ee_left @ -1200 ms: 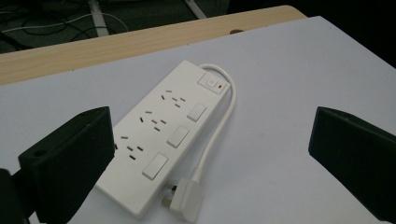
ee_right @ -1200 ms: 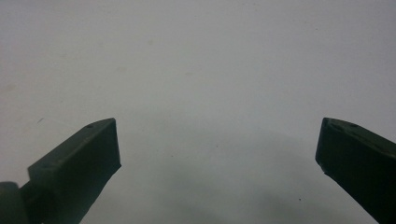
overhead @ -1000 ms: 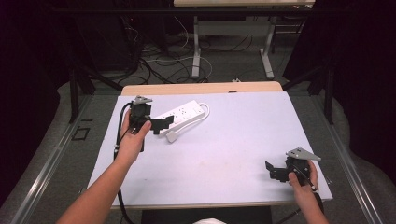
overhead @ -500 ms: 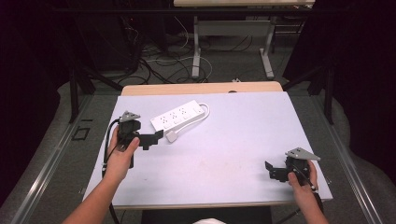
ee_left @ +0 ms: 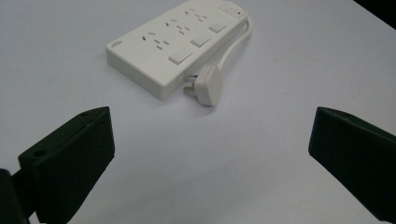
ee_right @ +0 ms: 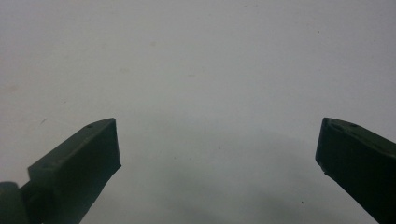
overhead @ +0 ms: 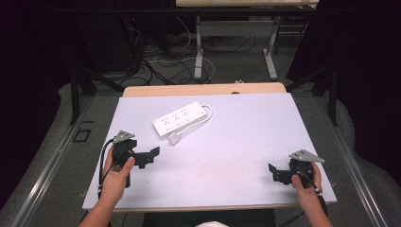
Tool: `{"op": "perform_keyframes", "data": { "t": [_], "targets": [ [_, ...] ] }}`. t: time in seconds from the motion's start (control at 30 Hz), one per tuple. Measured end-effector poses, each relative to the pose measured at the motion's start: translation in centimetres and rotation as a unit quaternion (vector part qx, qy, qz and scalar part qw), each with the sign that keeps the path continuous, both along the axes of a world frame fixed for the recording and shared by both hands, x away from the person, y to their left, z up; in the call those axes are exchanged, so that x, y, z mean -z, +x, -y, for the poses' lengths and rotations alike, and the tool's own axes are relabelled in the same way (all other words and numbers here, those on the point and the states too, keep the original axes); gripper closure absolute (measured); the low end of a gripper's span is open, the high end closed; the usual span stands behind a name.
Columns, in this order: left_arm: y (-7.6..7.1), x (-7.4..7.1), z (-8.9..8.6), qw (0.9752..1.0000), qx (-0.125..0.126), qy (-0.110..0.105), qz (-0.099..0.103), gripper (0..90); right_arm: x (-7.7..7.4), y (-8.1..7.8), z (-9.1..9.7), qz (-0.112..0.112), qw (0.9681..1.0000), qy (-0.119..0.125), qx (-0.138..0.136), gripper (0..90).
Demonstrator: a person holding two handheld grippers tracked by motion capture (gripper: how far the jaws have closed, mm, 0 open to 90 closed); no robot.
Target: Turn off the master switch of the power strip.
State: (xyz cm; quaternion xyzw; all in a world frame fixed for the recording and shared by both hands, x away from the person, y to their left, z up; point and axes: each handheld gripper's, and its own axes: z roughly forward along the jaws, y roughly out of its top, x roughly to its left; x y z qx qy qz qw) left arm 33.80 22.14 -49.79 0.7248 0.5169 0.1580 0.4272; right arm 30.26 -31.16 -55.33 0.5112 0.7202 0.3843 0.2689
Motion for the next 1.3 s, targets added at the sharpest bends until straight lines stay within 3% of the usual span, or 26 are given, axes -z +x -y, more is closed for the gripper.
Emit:
{"op": "perform_keyframes", "data": {
  "t": [0.5, 0.57, 0.63, 0.67, 0.77, 1.3],
  "targets": [
    [-1.6, 3.7, -1.9, 0.9996, -0.022, 0.004, -0.017, 0.3, 0.0, 0.0, -0.1, 0.001, 1.0, -0.003, -0.001, 0.0],
    [-1.7, 4.1, -2.0, 0.9995, -0.022, 0.009, -0.023, 0.3, 0.1, 0.0, 0.0, 0.003, 1.0, -0.007, -0.004, 0.0],
    [-1.7, 4.5, -2.2, 0.9994, -0.024, 0.019, -0.016, 0.3, 0.1, 0.1, 0.0, 0.002, 1.0, -0.008, -0.004, 0.0],
    [-1.8, 4.5, -2.3, 0.9993, -0.024, 0.025, -0.016, 0.4, 0.1, 0.1, -0.1, 0.001, 1.0, -0.007, -0.003, 0.0],
    [-1.9, 4.7, -2.7, 0.9994, -0.029, 0.015, -0.014, 0.3, 0.1, 0.1, 0.0, 0.003, 0.9999, -0.009, -0.004, 0.0],
    [-2.1, 5.2, -3.4, 0.9992, -0.035, 0.013, -0.013, 0.3, 0.2, 0.1, -0.1, 0.003, 0.9999, -0.01, -0.003, 0.0]
  ]
}}
